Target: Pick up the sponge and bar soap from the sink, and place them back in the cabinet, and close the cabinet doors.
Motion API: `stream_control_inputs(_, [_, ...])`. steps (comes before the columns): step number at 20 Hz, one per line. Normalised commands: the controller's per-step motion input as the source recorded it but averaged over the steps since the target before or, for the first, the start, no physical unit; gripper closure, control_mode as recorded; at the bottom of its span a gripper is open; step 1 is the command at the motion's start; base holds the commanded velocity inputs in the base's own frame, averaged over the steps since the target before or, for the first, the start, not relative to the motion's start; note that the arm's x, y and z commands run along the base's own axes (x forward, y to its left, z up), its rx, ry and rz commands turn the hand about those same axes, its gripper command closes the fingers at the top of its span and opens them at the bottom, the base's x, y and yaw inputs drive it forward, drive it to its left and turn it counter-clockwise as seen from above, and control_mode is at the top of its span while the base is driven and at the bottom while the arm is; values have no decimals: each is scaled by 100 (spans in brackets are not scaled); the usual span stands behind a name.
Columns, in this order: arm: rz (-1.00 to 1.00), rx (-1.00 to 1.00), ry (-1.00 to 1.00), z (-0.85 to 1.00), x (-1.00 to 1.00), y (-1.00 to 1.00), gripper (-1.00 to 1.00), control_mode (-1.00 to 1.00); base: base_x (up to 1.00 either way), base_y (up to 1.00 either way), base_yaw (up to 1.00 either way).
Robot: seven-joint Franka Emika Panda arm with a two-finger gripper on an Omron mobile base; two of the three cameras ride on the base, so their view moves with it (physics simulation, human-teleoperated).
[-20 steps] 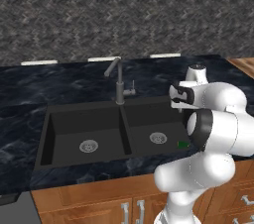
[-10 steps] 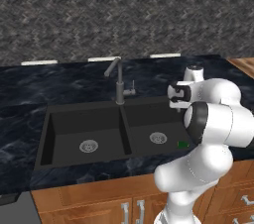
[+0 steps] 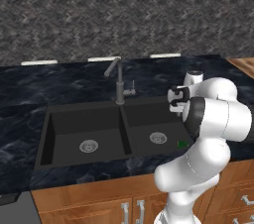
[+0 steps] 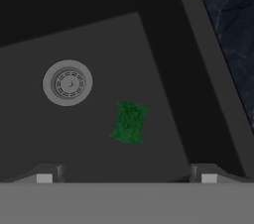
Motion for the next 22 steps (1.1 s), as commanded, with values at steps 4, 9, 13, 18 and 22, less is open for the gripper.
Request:
stream_control_inputs(4, [0, 0, 0, -32, 0, -6, -100, -100, 0, 0, 0])
stream_control_inputs(9, [0, 1, 0, -30, 0, -6, -100, -100, 0, 0, 0])
stream_control_inputs(13, [0, 0, 0, -31, 0, -6, -100, -100, 0, 0, 0])
stream_control_inputs(18, [0, 1, 0, -30, 0, -9, -100, -100, 0, 0, 0])
stream_control_inputs(22, [0, 0, 0, -29, 0, -3, -100, -100, 0, 0, 0])
